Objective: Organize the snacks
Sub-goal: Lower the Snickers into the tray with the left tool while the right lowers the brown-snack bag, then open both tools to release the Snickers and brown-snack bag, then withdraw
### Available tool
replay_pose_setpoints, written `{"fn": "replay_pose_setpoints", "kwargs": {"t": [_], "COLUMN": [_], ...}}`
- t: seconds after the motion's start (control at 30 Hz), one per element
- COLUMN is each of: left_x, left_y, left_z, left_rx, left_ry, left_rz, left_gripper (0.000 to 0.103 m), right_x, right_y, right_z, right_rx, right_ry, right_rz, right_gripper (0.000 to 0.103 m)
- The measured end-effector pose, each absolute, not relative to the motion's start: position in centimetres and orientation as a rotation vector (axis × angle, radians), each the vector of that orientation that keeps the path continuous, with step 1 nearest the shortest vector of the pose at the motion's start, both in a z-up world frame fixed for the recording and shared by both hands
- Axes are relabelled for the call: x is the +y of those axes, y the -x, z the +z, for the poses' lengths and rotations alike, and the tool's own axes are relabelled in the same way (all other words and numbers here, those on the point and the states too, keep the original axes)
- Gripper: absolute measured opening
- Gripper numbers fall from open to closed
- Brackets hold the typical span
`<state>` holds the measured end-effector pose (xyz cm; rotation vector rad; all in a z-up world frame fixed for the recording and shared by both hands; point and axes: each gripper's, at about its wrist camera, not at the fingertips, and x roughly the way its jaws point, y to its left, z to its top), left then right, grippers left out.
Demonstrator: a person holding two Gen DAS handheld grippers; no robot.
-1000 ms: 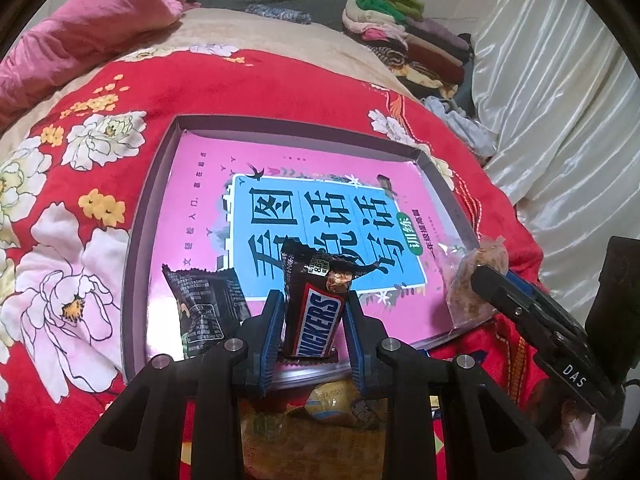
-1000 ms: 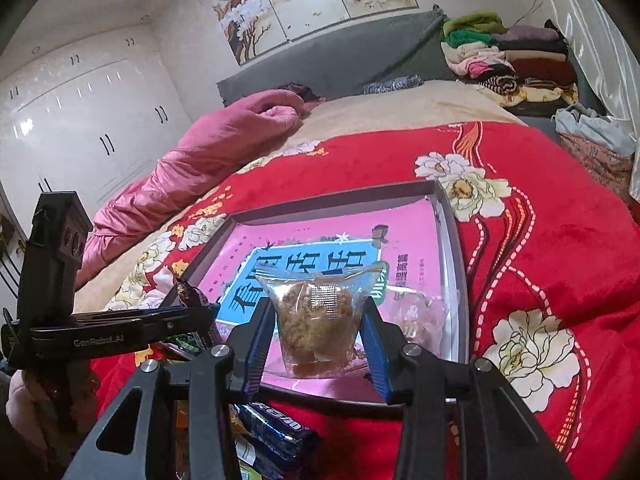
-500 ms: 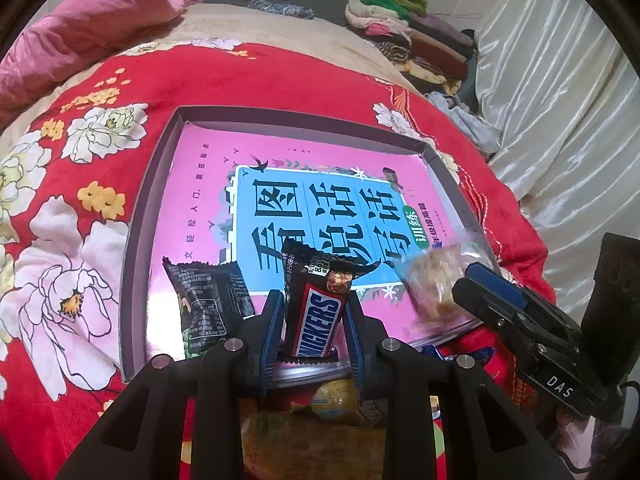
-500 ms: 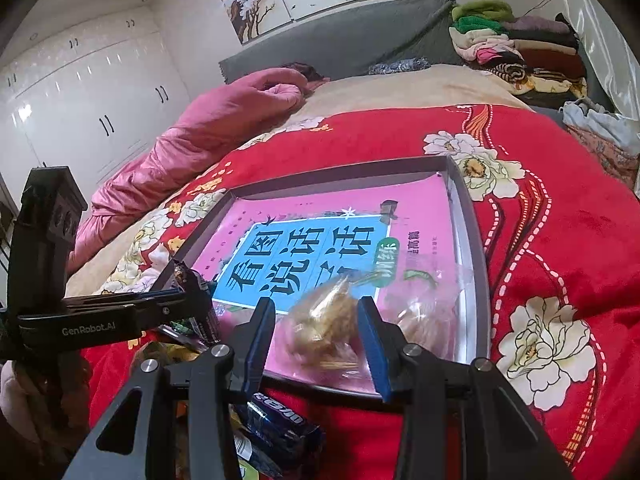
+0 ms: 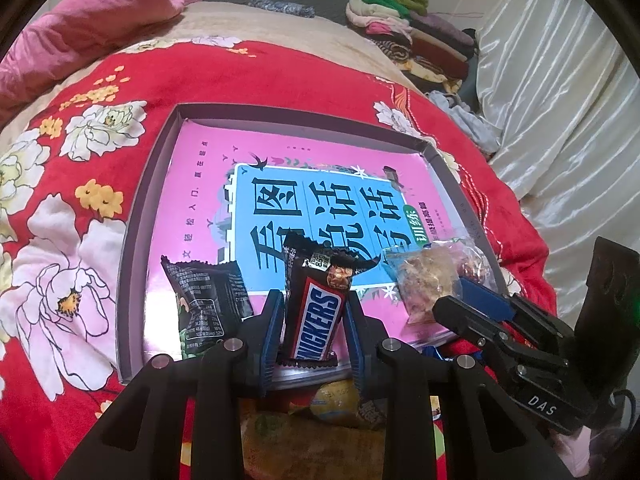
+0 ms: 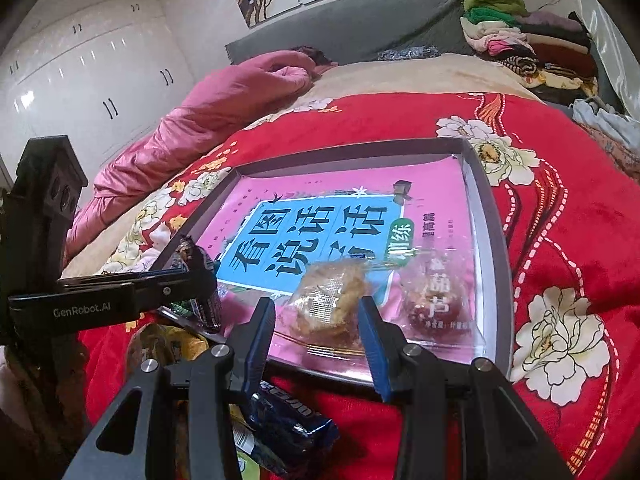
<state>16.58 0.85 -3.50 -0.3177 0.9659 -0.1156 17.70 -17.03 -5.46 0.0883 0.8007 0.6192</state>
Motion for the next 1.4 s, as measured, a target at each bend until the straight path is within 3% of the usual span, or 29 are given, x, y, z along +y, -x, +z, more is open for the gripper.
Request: {"fn": "replay_pose_setpoints", "kwargs": {"t": [0.77,1.4], "left_x": [0.94,0.71], "left_y": [-17.19,-16.59], "left_z": [-4.52,-4.31], "left_rx": [0.999,1.011], "left_ry": [0.346,0.347], "left_rz": [-0.119,-0.137], "left_gripper": [0.032,0.053], "right_x": [-16.23,-16.55], "right_y": [-17.39,-17.38], "right_z": [-5.48,-5.17], "right_rx": [0.803,0.791], "right_ry": [-0.072,-0.087], "right_rz": [0.663,0.653], "right_gripper": [0.043,0.044]}}
